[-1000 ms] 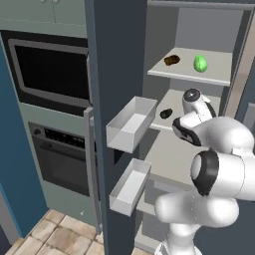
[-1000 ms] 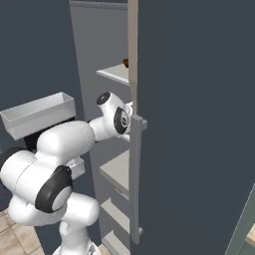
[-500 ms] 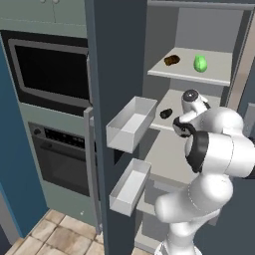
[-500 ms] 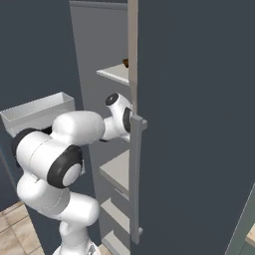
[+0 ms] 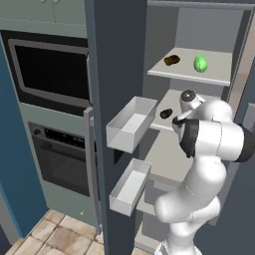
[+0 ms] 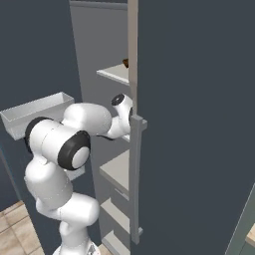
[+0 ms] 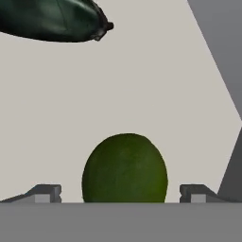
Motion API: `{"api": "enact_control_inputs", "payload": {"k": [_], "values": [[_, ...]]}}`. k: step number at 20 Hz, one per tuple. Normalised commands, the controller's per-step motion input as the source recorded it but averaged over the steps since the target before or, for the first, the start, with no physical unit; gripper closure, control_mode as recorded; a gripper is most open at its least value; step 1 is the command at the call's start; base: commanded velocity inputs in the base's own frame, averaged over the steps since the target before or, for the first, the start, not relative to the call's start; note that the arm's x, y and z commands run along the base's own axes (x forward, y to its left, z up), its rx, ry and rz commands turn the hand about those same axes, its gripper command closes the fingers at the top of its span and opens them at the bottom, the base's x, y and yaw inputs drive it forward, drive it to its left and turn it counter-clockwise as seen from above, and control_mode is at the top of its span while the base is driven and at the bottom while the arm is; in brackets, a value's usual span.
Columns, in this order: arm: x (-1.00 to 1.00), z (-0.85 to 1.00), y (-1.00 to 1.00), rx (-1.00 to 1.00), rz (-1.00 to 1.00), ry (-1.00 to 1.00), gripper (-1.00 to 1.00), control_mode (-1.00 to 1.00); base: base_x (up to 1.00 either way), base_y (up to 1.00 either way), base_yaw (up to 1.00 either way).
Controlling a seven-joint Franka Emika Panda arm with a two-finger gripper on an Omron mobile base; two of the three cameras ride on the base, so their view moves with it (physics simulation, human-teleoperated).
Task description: Take the eggplant and lime from the second highest rack and move them to the highest rack where the sweet potato and corn are located, to maximize freezer space. Close the freezer door after rearranging.
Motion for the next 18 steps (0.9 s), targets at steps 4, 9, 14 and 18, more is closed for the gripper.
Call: {"api": "enact_control_inputs", "payload": {"k": [4, 9, 14, 18], "values": [[0.17, -0.27, -0.11, 0.00, 0.00, 0.00, -1.00, -1.00, 0.00, 0.00, 0.00], [0.11, -0.40, -0.05, -0.01, 0.00, 0.05, 1.00, -1.00, 0.00, 0.00, 0.00], [-0.19, -0.22, 0.07, -0.01, 0.00, 0.05, 1.00, -1.00, 0.00, 0.00, 0.00], [-0.51, 0.23, 0.46, 0.00, -0.01, -0.06, 1.00, -1.00, 0.00, 0.00, 0.00]]}}
